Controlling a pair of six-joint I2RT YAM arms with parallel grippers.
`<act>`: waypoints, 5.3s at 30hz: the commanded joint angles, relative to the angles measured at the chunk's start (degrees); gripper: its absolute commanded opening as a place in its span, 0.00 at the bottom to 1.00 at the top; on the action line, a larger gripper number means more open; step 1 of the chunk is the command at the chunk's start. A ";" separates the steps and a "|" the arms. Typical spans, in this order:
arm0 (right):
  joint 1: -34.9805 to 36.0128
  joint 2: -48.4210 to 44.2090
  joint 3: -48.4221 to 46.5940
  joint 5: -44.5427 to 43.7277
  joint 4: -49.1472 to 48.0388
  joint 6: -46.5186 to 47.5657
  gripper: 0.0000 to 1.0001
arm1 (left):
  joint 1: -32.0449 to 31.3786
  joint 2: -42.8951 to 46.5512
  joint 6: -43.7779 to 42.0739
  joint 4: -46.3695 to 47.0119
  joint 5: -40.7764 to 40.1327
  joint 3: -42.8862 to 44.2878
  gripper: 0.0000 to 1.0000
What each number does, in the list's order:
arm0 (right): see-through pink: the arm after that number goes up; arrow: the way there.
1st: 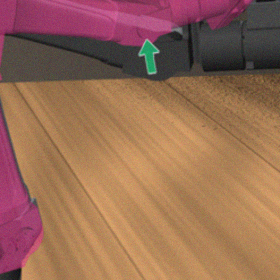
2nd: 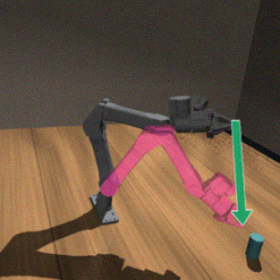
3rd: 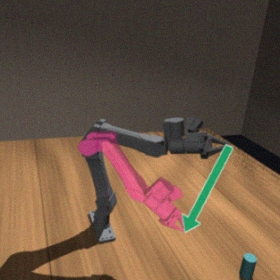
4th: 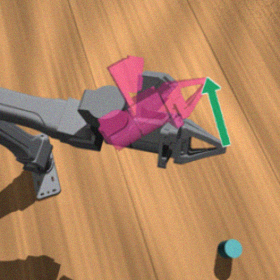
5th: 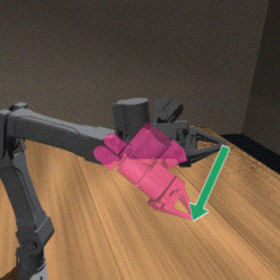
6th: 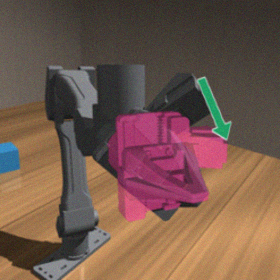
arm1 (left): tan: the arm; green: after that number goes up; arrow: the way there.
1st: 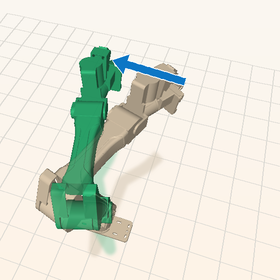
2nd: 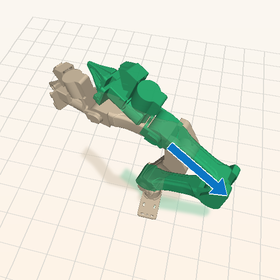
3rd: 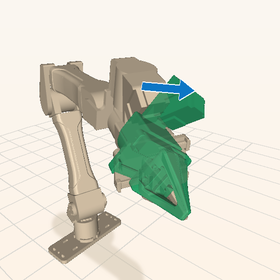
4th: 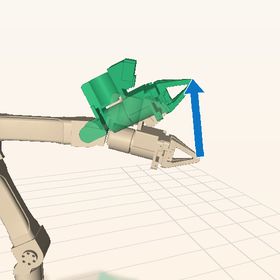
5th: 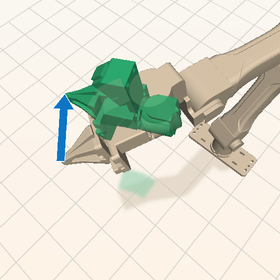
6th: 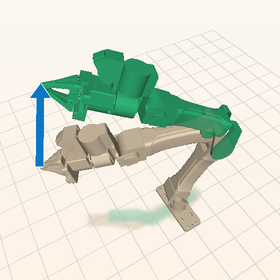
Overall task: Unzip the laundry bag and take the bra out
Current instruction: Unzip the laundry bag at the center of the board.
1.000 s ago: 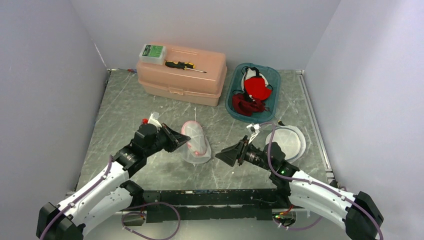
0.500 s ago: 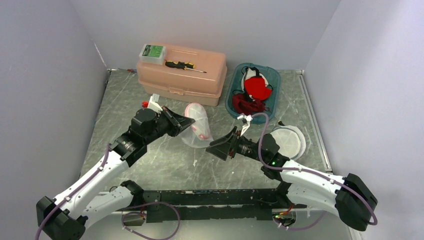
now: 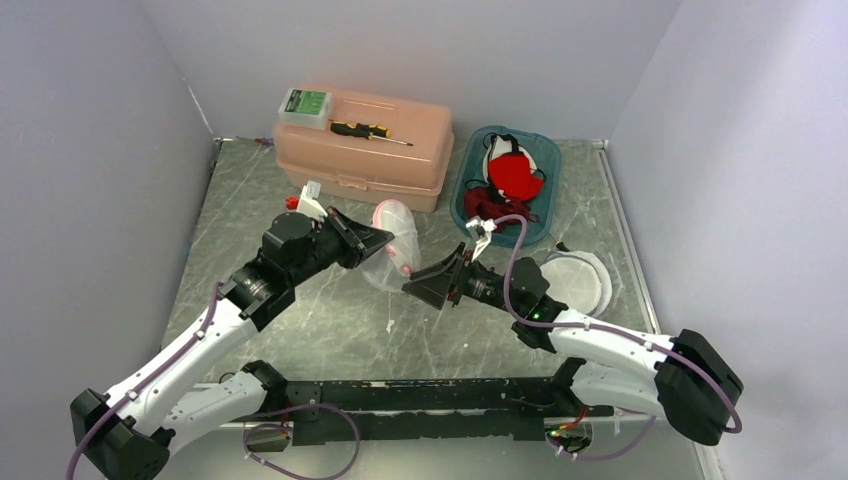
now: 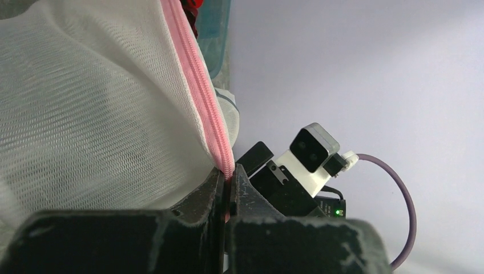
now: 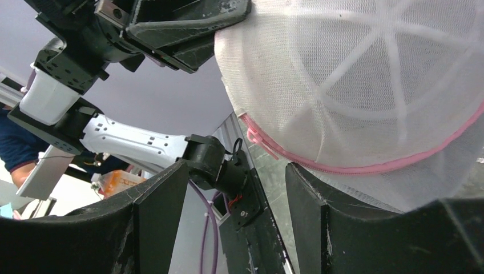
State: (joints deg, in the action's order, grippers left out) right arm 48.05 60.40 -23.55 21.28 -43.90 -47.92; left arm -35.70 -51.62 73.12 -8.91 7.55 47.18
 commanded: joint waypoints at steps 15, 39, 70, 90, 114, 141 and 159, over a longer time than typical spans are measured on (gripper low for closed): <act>0.18 3.48 -1.87 -0.01 -12.00 -3.62 0.58 | -1.09 0.32 -0.35 3.34 -1.93 3.38 0.03; 0.20 4.59 -1.48 -3.76 -10.37 -5.14 0.18 | -1.30 1.88 -0.18 2.78 -2.89 2.26 0.03; 0.20 3.00 -1.08 -4.31 -7.99 -4.24 0.05 | -1.69 2.27 0.16 3.38 -2.80 0.68 0.03; -2.62 -11.48 2.09 -21.09 34.34 7.63 0.00 | -1.71 -2.06 -1.71 10.81 4.87 -3.70 0.03; 5.69 -28.49 6.24 -27.10 49.92 19.00 0.00 | 4.78 -31.87 -17.58 39.59 26.29 -9.23 0.03; 13.52 -5.35 1.67 -24.23 30.11 21.23 0.00 | -17.17 -6.88 5.13 2.05 -7.46 -12.93 0.95; 17.60 -5.21 1.87 -25.95 31.09 22.40 0.00 | -17.65 -12.68 6.15 6.43 -14.84 -12.67 0.34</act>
State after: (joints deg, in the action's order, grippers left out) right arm 65.21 55.51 -19.99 -3.18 -10.83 -25.91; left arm -53.12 -63.16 79.83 -5.15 -5.80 32.51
